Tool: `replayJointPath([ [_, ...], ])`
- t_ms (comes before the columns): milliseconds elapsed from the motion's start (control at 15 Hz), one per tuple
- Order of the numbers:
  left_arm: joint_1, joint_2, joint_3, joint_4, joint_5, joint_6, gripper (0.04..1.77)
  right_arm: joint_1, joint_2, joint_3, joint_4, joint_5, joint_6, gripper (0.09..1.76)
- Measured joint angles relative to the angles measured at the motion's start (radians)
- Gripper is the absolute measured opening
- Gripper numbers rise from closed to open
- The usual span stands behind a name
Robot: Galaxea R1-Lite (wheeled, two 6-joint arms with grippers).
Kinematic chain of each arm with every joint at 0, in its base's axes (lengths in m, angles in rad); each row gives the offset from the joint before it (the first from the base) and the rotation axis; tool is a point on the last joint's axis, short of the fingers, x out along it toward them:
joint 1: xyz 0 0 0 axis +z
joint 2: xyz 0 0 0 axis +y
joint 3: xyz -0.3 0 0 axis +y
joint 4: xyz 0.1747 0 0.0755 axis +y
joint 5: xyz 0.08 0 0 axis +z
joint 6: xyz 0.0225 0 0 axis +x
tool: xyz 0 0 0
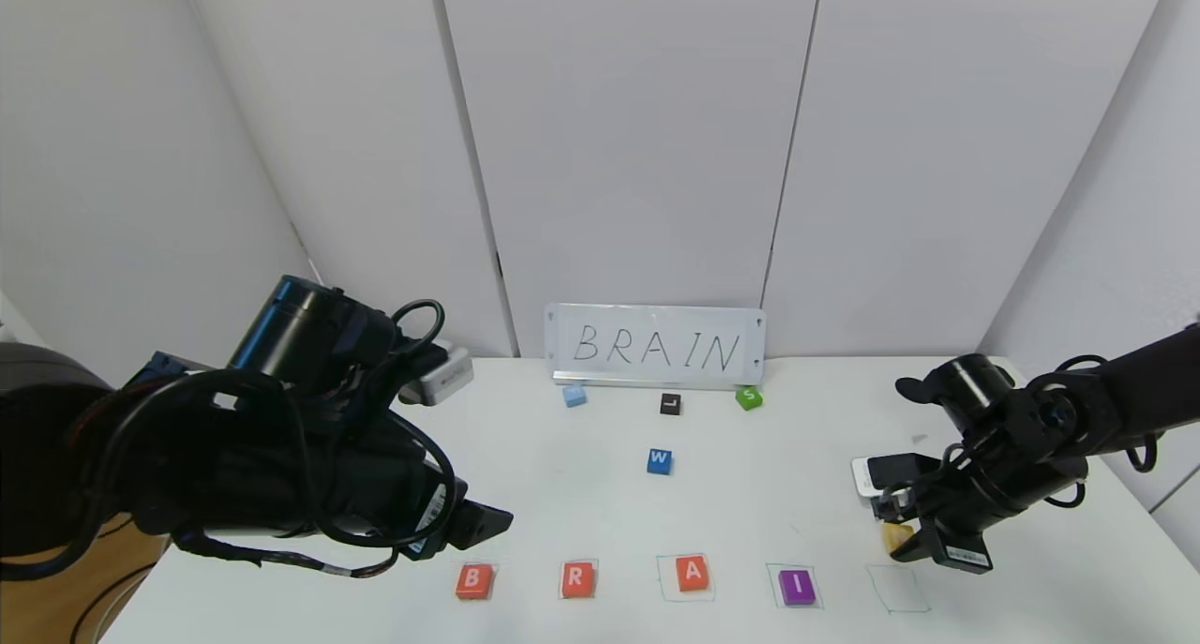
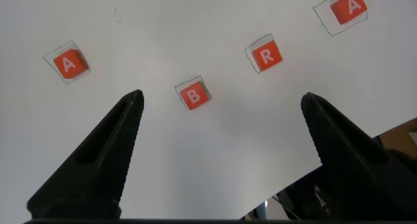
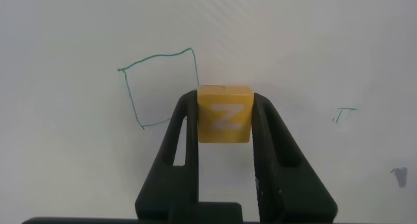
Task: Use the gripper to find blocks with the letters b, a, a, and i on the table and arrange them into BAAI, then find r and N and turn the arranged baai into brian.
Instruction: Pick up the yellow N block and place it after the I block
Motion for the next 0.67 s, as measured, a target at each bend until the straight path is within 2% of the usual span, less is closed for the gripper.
replayJointPath([
  [667,-0.01,0.012,0.014,-0.002,0.004,0.02,1.72,0.019,-0.002,0.05,-0.002,-0.004,-0.078,0.54],
])
